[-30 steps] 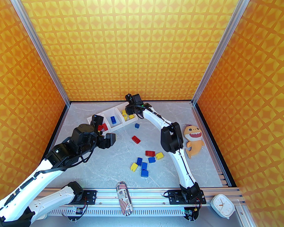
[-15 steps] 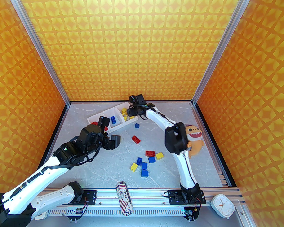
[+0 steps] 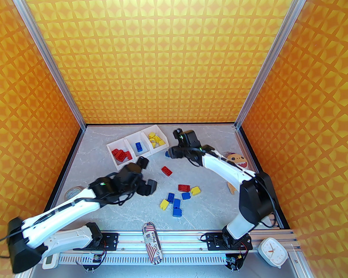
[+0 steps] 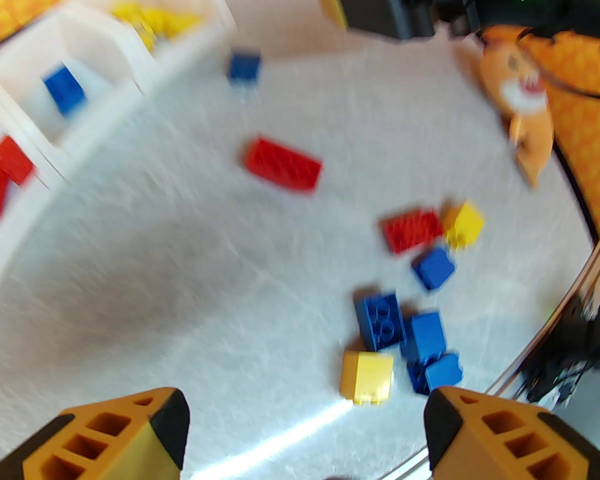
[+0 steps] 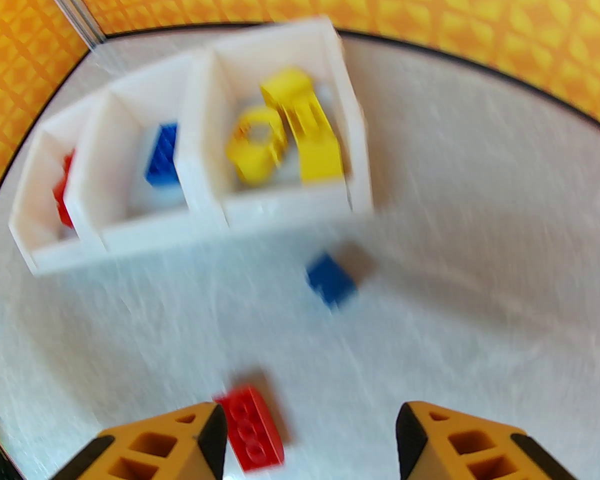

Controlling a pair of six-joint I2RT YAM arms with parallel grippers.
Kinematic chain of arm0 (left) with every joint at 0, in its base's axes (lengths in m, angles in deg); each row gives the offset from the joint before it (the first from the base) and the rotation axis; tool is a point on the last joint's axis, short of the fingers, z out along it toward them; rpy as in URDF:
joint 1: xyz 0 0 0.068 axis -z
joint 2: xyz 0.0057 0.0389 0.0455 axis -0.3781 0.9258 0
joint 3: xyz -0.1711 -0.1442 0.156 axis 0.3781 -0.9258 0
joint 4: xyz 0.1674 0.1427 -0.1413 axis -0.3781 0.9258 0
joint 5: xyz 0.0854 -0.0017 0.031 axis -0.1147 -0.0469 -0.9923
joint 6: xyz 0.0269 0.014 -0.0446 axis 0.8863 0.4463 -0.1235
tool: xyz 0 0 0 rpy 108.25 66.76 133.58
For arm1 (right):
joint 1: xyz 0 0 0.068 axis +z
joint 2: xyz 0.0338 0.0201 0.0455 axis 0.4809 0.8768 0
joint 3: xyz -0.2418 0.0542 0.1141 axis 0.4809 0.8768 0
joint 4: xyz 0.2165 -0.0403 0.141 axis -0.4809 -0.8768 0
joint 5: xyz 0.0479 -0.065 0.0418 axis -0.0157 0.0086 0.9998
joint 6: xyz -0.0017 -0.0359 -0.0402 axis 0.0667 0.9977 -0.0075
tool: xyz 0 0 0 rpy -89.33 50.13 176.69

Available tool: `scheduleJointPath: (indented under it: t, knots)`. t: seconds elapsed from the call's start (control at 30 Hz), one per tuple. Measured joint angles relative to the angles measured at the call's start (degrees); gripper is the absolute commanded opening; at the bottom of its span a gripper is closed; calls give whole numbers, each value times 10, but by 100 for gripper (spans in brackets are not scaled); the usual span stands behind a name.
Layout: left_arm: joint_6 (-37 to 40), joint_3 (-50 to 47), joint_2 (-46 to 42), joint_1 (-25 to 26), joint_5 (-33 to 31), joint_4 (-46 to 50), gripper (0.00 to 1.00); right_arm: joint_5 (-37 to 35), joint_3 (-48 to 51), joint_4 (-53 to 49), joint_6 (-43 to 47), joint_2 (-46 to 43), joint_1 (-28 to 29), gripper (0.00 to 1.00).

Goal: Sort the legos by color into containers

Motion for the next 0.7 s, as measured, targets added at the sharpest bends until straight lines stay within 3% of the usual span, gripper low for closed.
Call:
scheduleJointPath:
  t: [0.37,0.57,0.7]
  knots:
    - [-21,20,117,52,4,36,81,-25,89,24,-54,-37,-4,62]
    - [-25,79,194,47,2,26,86,-38,105,24,-75,-57,-5,63]
    - [-27,149,279,16,0,22,87,-50,120,24,-86,-93,-12,64]
